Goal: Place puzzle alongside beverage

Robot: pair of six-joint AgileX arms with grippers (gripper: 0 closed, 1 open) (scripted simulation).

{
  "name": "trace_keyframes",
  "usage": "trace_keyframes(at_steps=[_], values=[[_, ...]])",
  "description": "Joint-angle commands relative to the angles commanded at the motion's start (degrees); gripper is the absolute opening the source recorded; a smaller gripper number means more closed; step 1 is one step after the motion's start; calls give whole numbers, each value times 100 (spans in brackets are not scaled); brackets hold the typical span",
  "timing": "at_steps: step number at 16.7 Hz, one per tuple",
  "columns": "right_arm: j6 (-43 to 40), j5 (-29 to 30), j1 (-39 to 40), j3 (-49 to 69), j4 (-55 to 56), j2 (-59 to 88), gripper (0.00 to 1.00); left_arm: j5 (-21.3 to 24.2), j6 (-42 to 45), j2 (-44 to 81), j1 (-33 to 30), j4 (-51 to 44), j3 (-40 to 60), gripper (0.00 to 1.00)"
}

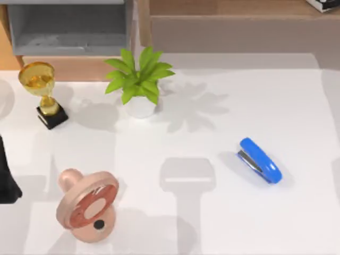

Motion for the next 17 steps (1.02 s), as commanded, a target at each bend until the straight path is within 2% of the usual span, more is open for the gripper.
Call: trace_keyframes(at_steps=[12, 17], values=[[1766, 670, 2719, -3990, -4375, -1954, 0, 0, 0, 0, 0, 0, 0, 100], [2327, 947, 3468, -5158, -5600, -2334, 0, 0, 0, 0, 0, 0, 0, 100]])
